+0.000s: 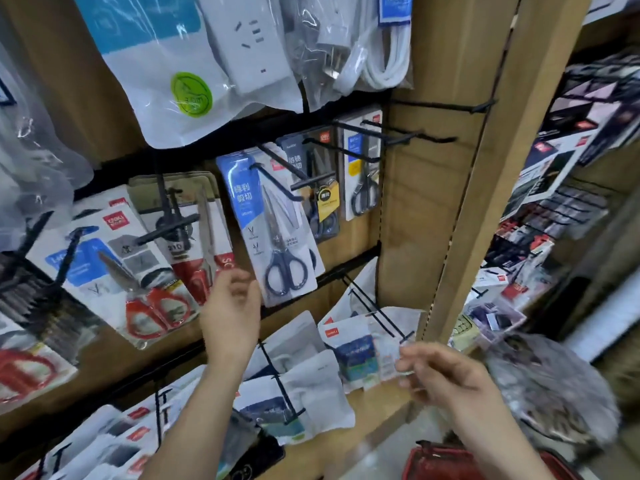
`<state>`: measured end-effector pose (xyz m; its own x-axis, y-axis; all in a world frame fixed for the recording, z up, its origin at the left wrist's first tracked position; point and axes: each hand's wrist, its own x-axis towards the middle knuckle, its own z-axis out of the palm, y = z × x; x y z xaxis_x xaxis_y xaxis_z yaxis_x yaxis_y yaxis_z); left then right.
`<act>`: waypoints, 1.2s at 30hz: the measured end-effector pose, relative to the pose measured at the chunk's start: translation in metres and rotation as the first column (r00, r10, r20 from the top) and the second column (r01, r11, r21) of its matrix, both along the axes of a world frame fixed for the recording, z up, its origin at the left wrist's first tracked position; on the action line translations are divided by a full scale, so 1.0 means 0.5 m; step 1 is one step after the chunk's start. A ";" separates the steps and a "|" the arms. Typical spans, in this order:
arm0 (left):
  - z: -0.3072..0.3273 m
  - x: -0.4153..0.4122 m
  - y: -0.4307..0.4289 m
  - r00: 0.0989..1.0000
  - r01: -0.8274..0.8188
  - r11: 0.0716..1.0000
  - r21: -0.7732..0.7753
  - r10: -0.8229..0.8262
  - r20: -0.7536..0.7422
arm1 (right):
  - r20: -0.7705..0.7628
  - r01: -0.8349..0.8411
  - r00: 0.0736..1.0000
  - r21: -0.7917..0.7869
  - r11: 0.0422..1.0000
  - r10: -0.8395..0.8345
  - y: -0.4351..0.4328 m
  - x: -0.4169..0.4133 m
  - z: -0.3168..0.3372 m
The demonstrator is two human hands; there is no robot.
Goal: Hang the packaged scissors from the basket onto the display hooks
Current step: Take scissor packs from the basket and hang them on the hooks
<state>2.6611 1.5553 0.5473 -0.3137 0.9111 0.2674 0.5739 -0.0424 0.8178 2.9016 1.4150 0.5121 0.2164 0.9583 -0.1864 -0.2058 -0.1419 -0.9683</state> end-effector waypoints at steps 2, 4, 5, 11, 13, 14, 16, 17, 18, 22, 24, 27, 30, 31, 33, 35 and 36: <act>-0.018 -0.006 -0.024 0.999 0.032 0.999 0.034 -0.032 0.008 | -0.009 0.092 0.996 -0.030 0.995 -0.093 -0.022 0.009 -0.013; -0.038 -0.006 -0.044 0.992 0.125 0.992 0.020 -0.124 -0.018 | 0.013 0.170 0.985 -0.059 0.984 -0.170 -0.047 0.019 -0.026; -0.049 -0.007 -0.053 0.983 0.182 0.983 0.000 -0.182 -0.033 | 0.025 0.205 0.979 -0.076 0.976 -0.204 -0.061 0.023 -0.033; -0.085 0.023 -0.081 0.921 0.388 0.918 -0.082 -0.390 -0.009 | 0.055 0.403 0.915 -0.161 0.901 -0.399 -0.171 0.044 -0.063; -0.101 0.055 -0.094 0.865 0.498 0.853 -0.159 -0.500 0.027 | 0.102 0.427 0.904 -0.177 0.887 -0.415 -0.212 0.057 -0.076; -0.116 0.076 -0.106 0.819 0.567 0.794 -0.217 -0.573 0.043 | 0.130 0.444 0.895 -0.186 0.876 -0.426 -0.232 0.067 -0.086; -0.160 0.126 -0.140 0.697 0.681 0.654 -0.328 -0.717 0.017 | 0.200 0.480 0.874 -0.212 0.851 -0.443 -0.273 0.088 -0.110; -0.189 0.152 -0.159 0.629 0.718 0.587 -0.373 -0.778 -0.013 | 0.232 0.494 0.865 -0.238 0.836 -0.445 -0.293 0.097 -0.124; -0.220 0.178 -0.180 0.563 0.743 0.523 -0.416 -0.826 -0.032 | 0.256 0.511 0.855 -0.268 0.816 -0.451 -0.313 0.106 -0.139; -0.343 0.276 -0.261 0.355 0.772 0.282 -0.570 -0.935 0.019 | 0.277 0.575 0.818 -0.373 0.728 -0.504 -0.389 0.143 -0.209; -0.403 0.319 -0.298 0.306 0.762 0.205 -0.614 -0.950 0.062 | 0.262 0.587 0.809 -0.429 0.687 -0.527 -0.427 0.169 -0.253; -0.492 0.389 -0.351 0.225 0.714 0.122 -0.689 -0.973 0.061 | 0.216 0.592 0.792 -0.501 0.631 -0.571 -0.479 0.223 -0.335; -0.597 0.449 -0.396 0.213 0.656 0.080 -0.751 -0.974 0.082 | 0.169 0.587 0.772 -0.559 0.585 -0.613 -0.510 0.288 -0.449; -0.633 0.473 -0.408 0.219 0.634 0.067 -0.770 -0.971 0.096 | 0.161 0.598 0.752 -0.575 0.559 -0.639 -0.514 0.312 -0.494; -0.719 0.515 -0.426 0.229 0.602 0.048 -0.797 -0.967 0.115 | 0.141 0.612 0.702 -0.620 0.491 -0.698 -0.516 0.350 -0.598; -0.816 0.555 -0.441 0.228 0.573 0.032 -0.819 -0.966 0.122 | 0.097 0.604 0.656 -0.663 0.443 -0.749 -0.506 0.377 -0.704; -0.865 0.572 -0.447 0.218 0.558 0.023 -0.829 -0.969 0.120 | 0.072 0.591 0.639 -0.683 0.429 -0.766 -0.500 0.385 -0.757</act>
